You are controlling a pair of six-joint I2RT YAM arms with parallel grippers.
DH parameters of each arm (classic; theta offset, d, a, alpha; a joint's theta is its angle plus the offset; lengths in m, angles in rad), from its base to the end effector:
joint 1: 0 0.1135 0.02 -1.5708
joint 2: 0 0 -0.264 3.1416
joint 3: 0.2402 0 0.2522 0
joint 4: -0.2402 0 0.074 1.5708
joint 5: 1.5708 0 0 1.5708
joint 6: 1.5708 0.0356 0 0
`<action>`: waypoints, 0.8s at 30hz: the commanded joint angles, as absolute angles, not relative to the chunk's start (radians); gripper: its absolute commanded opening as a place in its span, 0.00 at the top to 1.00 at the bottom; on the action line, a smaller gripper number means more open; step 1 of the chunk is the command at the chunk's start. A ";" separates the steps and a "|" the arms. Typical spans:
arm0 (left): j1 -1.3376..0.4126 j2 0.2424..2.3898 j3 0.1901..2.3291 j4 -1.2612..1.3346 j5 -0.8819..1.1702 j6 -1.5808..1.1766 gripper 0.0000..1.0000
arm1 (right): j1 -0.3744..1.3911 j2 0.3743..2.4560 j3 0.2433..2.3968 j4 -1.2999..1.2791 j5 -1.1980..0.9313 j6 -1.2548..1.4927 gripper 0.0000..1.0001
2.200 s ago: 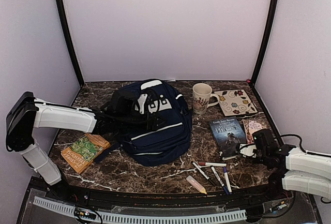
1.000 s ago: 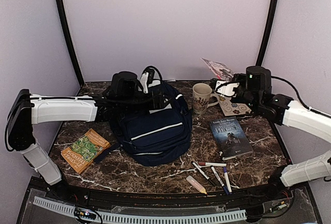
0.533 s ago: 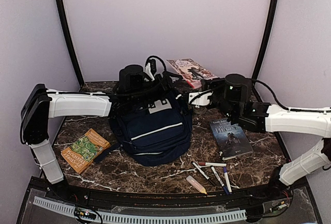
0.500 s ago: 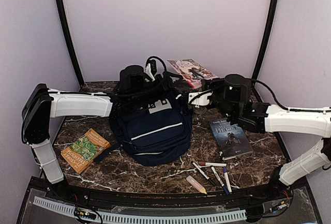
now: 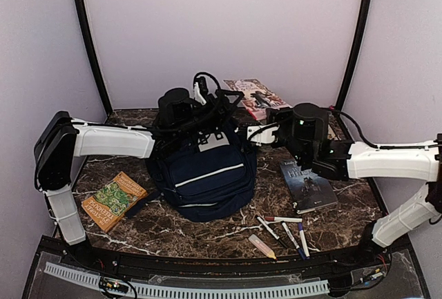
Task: Pack the student bag
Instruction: Pass from the right arm to the left
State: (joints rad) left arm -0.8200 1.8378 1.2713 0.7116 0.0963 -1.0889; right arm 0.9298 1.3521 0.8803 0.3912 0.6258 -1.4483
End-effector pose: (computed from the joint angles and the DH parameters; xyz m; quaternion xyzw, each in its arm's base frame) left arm 0.2955 -0.3217 0.3031 -0.0515 0.6522 -0.6348 0.4111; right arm 0.2025 0.2366 0.3050 -0.5712 0.4542 -0.3841 0.5656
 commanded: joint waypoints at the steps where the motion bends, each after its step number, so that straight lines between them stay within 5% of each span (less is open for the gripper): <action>1: -0.813 1.796 1.209 0.889 0.080 -1.135 0.32 | 0.941 1.399 0.963 0.323 0.680 -1.331 1.00; 16: -0.801 1.891 1.317 0.783 0.094 -1.232 0.32 | 0.977 1.392 0.877 0.433 0.667 -1.413 1.00; 19: -0.799 1.903 1.343 0.775 0.102 -1.226 0.42 | 0.991 1.390 0.864 0.432 0.663 -1.425 1.00; 22: -0.797 1.899 1.343 0.777 0.103 -1.219 0.68 | 0.997 1.393 0.858 0.414 0.661 -1.409 1.00; 24: -0.795 1.888 1.327 0.778 0.096 -1.218 0.79 | 0.997 1.398 0.869 0.372 0.667 -1.376 0.76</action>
State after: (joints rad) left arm -0.8021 1.9152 1.3087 0.7490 0.0895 -1.2266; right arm 0.9810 1.4097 0.8684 0.3687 0.6643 -1.4109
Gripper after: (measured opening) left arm 0.292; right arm 0.068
